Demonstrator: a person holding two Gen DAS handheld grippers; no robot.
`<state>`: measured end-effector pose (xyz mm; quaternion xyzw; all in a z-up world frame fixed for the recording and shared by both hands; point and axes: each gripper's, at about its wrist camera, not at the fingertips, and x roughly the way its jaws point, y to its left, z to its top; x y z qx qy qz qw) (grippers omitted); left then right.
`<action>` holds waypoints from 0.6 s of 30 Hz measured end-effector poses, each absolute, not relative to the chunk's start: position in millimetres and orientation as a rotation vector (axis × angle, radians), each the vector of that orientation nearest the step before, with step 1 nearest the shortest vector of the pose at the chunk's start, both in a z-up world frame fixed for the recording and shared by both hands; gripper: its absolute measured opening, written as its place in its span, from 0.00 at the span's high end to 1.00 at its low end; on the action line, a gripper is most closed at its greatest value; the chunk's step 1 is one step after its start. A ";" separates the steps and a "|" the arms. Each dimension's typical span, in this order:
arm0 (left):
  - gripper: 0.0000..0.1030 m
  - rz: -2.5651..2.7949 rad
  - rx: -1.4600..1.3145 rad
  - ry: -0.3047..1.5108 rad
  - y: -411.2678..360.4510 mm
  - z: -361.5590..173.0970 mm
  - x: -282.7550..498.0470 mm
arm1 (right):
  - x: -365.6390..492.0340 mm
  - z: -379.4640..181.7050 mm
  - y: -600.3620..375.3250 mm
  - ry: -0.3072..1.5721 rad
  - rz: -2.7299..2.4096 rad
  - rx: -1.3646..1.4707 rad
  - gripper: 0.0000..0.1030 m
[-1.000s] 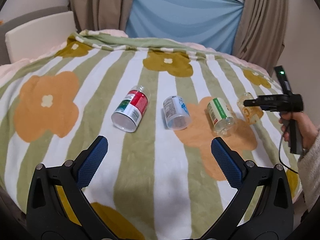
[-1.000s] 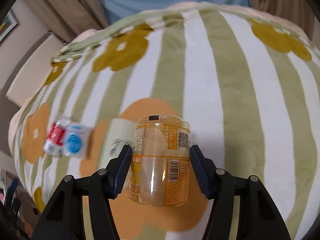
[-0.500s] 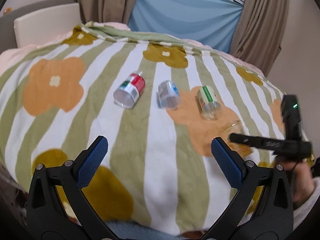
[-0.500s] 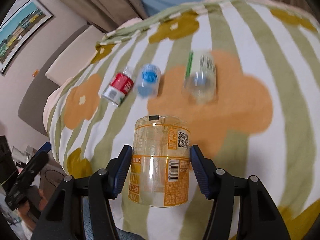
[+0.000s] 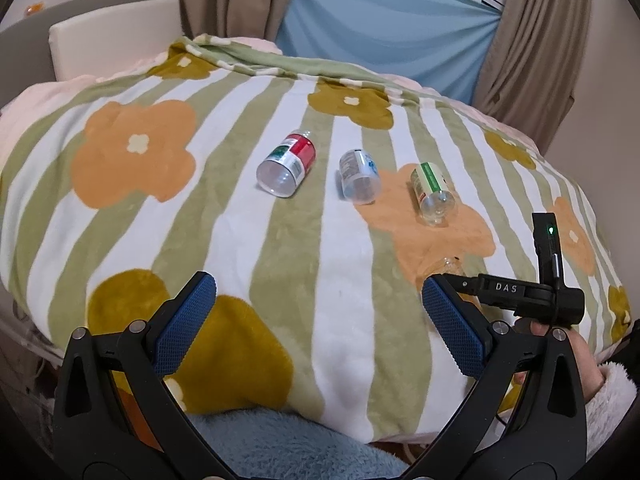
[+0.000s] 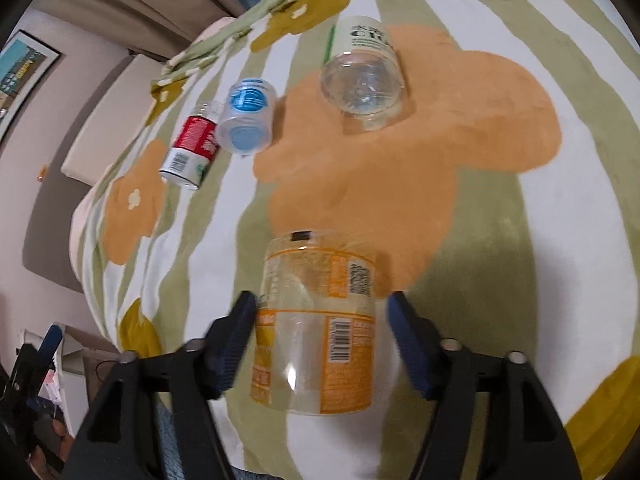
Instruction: Flip cup upside down
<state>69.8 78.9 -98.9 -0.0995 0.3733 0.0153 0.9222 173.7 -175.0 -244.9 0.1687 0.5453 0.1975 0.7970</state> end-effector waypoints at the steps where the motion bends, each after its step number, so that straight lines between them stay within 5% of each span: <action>1: 0.00 0.029 -0.204 0.769 77.7 -98.7 69.7 | 173.0 -244.8 -177.3 1.171 0.420 0.370 0.22; 6: 0.00 0.012 -0.198 0.793 68.2 -95.0 72.5 | 170.7 -236.2 -189.3 1.170 0.459 0.419 0.01; 13: 0.00 -0.198 -0.170 0.989 13.4 -70.4 135.1 | 139.3 -188.7 -217.4 1.018 0.586 0.413 0.01; 18: 0.00 -0.247 -0.087 1.177 -46.1 -95.3 192.0 | 87.2 -147.4 -236.3 0.814 0.534 0.151 0.01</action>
